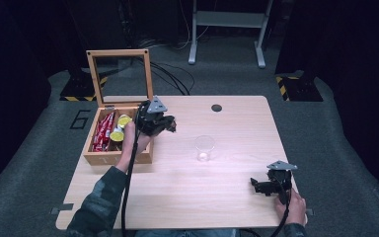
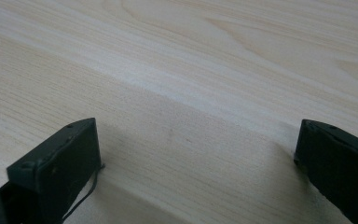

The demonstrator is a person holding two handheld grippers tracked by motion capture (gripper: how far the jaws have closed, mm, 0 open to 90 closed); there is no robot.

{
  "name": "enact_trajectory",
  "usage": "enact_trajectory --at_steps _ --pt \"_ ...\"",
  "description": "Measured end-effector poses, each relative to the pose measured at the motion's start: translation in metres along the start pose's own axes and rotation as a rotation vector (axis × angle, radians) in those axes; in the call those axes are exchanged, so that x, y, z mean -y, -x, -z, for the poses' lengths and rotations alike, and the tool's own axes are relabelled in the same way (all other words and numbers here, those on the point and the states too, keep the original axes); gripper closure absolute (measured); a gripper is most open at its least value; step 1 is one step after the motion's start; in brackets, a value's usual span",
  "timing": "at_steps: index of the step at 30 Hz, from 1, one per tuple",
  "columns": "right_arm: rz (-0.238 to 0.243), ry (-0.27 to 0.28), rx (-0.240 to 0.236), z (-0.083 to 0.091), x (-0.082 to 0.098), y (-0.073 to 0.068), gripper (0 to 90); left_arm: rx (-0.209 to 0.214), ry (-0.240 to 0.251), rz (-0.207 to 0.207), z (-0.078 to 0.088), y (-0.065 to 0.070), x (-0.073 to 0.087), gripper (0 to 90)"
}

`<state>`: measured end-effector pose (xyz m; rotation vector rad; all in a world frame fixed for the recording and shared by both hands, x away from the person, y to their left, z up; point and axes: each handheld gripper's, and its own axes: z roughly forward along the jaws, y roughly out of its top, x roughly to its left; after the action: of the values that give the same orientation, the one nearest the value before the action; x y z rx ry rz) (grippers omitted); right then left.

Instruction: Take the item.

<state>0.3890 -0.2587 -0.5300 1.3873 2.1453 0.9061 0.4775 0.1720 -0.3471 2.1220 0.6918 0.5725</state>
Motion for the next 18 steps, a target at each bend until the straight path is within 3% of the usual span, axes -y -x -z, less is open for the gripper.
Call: enact_trajectory --at_steps 18 --pt "-0.004 0.001 0.001 0.0 0.0 0.0 0.0 0.044 0.008 0.0 -0.021 0.011 -0.008 90.0"
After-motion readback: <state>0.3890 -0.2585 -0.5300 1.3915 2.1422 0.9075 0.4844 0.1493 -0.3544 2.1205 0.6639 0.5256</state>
